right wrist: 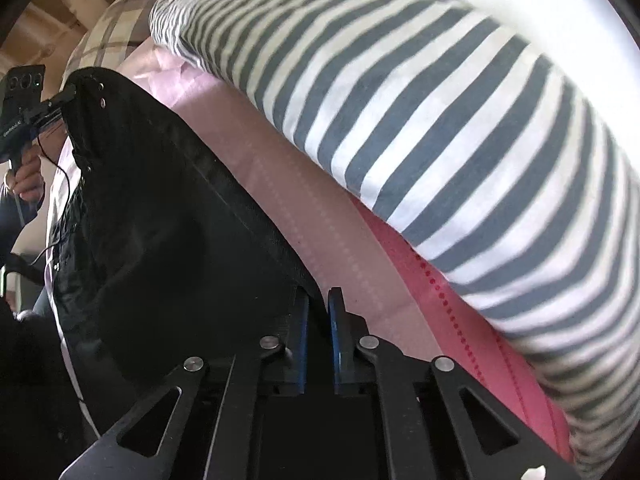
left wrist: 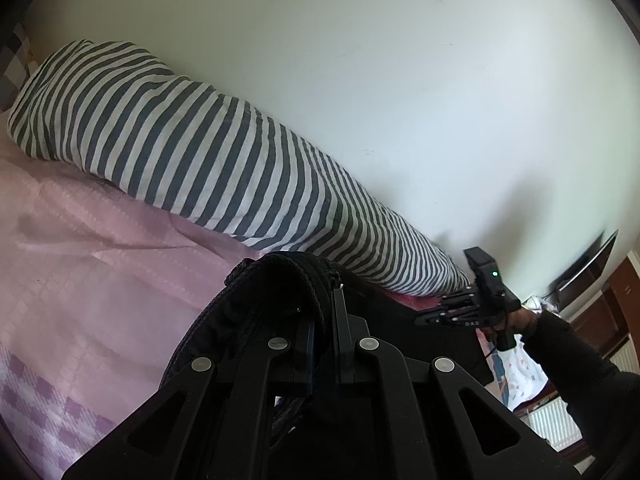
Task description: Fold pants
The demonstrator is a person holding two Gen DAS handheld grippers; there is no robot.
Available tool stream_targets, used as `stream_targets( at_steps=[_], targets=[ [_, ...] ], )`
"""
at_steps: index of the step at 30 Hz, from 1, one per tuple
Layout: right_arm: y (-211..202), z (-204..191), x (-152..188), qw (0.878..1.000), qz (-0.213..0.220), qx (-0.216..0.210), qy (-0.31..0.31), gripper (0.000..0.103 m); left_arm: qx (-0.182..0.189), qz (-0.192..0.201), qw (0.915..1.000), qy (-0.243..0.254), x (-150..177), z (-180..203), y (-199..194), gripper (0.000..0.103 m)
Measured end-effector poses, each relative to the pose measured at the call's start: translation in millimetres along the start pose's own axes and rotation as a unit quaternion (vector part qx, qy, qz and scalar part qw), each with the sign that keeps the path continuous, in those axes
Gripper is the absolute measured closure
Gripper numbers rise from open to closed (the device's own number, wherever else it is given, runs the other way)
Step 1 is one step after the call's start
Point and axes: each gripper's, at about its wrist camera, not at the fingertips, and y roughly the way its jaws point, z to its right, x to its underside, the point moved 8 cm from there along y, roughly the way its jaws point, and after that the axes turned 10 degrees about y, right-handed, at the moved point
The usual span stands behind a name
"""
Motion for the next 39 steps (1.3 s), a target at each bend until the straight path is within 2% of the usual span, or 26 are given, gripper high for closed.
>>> stream_targets(
  at_steps=[4,10,13,20,25,31,35,39],
  targets=[
    [-23,-9,6,1.000,0.023,0.017,0.008,0.096,-0.011,-0.002,0.9999,0.007,0,-2,-6,0.097],
    [-59,-41,22,0.995,0.073,0.068,0.023,0.096,-0.027,-0.005,0.9994,0.020,2,0,-19,0.097],
    [-76,-70,41,0.990,0.096,0.096,0.038,0.097,-0.029,-0.005,0.9990,0.032,4,9,-31,0.097],
    [-104,-110,99,0.981,0.133,0.121,0.071,0.098,-0.029,-0.014,0.9973,0.065,19,32,-70,0.097],
    [-98,-141,131,0.979,0.138,0.123,0.090,0.098,-0.036,-0.035,0.9937,0.100,40,50,-94,0.097],
    [-82,-163,181,0.978,0.134,0.094,0.132,0.098,-0.045,-0.079,0.9879,0.126,80,55,-116,0.096],
    [-62,-175,211,0.978,0.121,0.086,0.147,0.098,-0.056,-0.114,0.9816,0.142,114,54,-125,0.095],
    [-46,-178,226,0.976,0.118,0.087,0.162,0.098,-0.074,-0.158,0.9742,0.143,152,44,-125,0.094]
  ],
)
